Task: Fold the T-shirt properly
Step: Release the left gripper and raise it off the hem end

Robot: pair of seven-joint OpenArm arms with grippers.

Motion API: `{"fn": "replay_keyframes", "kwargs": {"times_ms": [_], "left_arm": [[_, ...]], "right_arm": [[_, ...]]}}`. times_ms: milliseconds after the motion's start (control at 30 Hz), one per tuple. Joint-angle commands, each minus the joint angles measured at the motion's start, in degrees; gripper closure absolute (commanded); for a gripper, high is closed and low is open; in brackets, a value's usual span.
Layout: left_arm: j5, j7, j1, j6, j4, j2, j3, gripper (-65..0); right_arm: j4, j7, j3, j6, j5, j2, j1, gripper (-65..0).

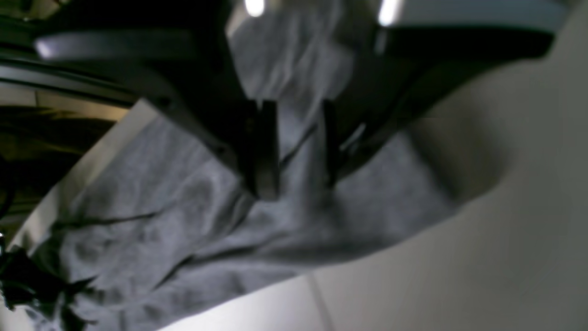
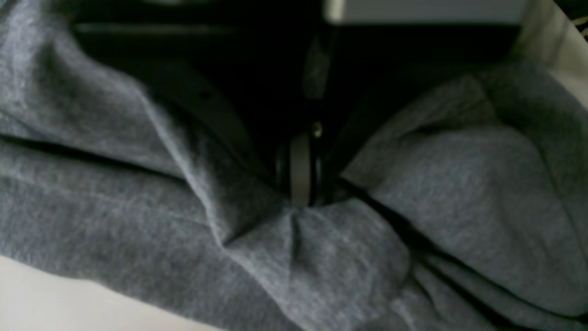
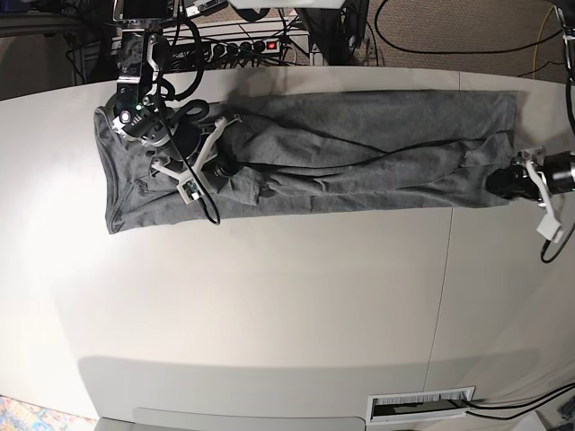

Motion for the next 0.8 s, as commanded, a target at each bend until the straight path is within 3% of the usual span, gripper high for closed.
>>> {"fn": "replay_keyframes", "kwargs": {"times_ms": [0, 100, 200, 233, 767], "left_arm": [[-0.37, 0.07, -0.59, -0.08, 0.63, -1.51, -1.73, -16.0], [1.62, 1.31, 0.68, -0.08, 0.55, -1.51, -3.5, -19.0], [3.87, 0.72, 2.29, -0.08, 0.33, -1.49, -3.32, -32.6], [4.42, 0.66, 2.75, -0.08, 0.26, -1.49, -3.32, -34.3], [10.54, -3.87, 4.17, 0.02, -7.48, -1.16, -3.32, -34.3]], "right_arm": [[0.07, -1.77, 0.17, -0.52, -2.34, 0.35, 0.09, 0.0], [0.07, -1.84, 0.17, -0.52, -2.34, 0.35, 0.15, 0.0], [0.07, -1.84, 0.17, -0.52, -2.32, 0.35, 0.15, 0.0], [0.07, -1.86, 0.17, -0.5, -2.32, 0.35, 0.15, 0.0], [0.07, -2.25, 0.17, -0.5, -2.27, 0.35, 0.15, 0.0]]}}
